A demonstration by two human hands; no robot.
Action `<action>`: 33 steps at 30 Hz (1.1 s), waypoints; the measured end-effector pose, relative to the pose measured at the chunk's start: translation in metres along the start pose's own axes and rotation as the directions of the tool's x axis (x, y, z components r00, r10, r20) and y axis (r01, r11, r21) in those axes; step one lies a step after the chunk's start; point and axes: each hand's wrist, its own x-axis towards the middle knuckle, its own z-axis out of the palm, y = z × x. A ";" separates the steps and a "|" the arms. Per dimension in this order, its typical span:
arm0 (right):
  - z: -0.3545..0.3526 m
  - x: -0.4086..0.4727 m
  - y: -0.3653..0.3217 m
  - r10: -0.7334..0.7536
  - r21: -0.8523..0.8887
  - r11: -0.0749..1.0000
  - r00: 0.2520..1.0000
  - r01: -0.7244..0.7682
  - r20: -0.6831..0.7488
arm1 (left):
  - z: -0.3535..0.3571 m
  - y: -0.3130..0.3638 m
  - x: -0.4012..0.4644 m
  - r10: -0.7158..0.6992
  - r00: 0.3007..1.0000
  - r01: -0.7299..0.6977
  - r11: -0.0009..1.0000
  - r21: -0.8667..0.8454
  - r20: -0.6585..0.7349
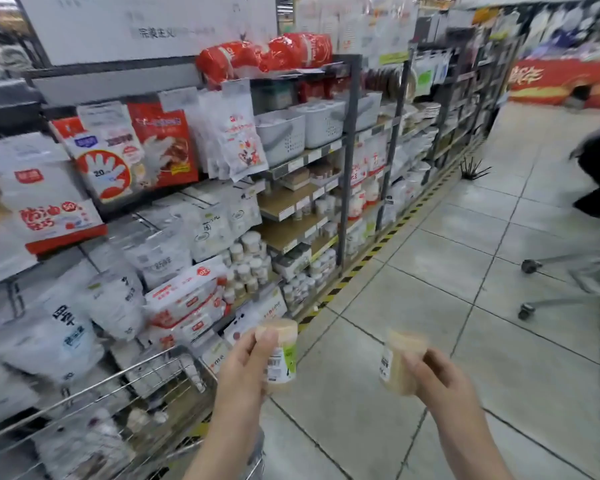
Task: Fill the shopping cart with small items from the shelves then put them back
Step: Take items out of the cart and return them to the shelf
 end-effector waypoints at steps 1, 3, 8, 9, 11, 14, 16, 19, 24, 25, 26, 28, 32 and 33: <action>-0.014 0.006 -0.003 -0.022 0.012 1.000 1.000 0.022 -0.018 | 0.018 -0.002 0.005 -0.009 1.000 0.010 1.000 -0.014 0.015; -0.037 0.020 -0.005 -0.043 0.015 0.999 0.996 0.044 -0.074 | 0.046 -0.006 0.016 -0.032 0.998 0.033 0.999 -0.015 0.045; -0.068 0.067 -0.008 0.000 0.090 0.996 0.984 0.016 -0.175 | 0.082 -0.003 0.059 -0.064 0.993 0.067 0.997 -0.029 0.099; -0.071 0.080 -0.008 -0.002 0.093 0.996 0.984 0.019 -0.178 | 0.088 -0.002 0.071 -0.061 0.994 0.064 0.997 -0.035 0.091; -0.075 0.109 -0.010 0.004 0.051 0.999 0.983 0.006 -0.181 | 0.101 -0.002 0.101 -0.066 0.997 0.067 0.997 -0.035 0.048; -0.078 0.164 -0.017 -0.007 0.026 1.000 0.989 0.011 -0.147 | 0.127 0.000 0.154 -0.066 0.998 0.066 0.997 -0.042 -0.012; -0.078 0.204 -0.024 -0.001 0.026 1.000 0.992 0.004 -0.129 | 0.147 0.004 0.192 -0.051 0.998 0.050 0.997 -0.051 -0.023; -0.077 0.265 -0.039 0.004 0.027 1.000 0.992 0.000 -0.130 | 0.179 0.011 0.251 -0.060 0.998 0.060 0.996 -0.059 0.001; -0.088 0.352 -0.055 -0.003 0.025 1.000 0.991 0.007 -0.136 | 0.238 0.016 0.333 -0.113 0.987 0.119 0.992 -0.047 0.116; -0.094 0.367 -0.057 0.004 0.029 1.000 0.989 0.000 -0.151 | 0.251 0.015 0.347 -0.118 0.984 0.124 0.992 -0.039 0.130; -0.101 0.385 -0.058 0.004 0.039 0.999 0.986 0.002 -0.167 | 0.266 0.015 0.362 -0.123 0.981 0.129 0.991 -0.031 0.150; -0.118 0.420 -0.059 0.018 0.058 0.998 0.981 -0.006 -0.194 | 0.297 0.013 0.390 -0.124 0.975 0.129 0.992 -0.012 0.185; -0.160 0.503 -0.055 0.062 0.085 0.995 0.970 -0.042 -0.237 | 0.358 0.004 0.453 -0.137 0.972 0.137 0.990 0.014 0.192; -0.170 0.525 -0.055 0.069 0.091 0.995 0.970 -0.049 -0.234 | 0.373 0.001 0.469 -0.138 0.975 0.138 0.990 0.011 0.174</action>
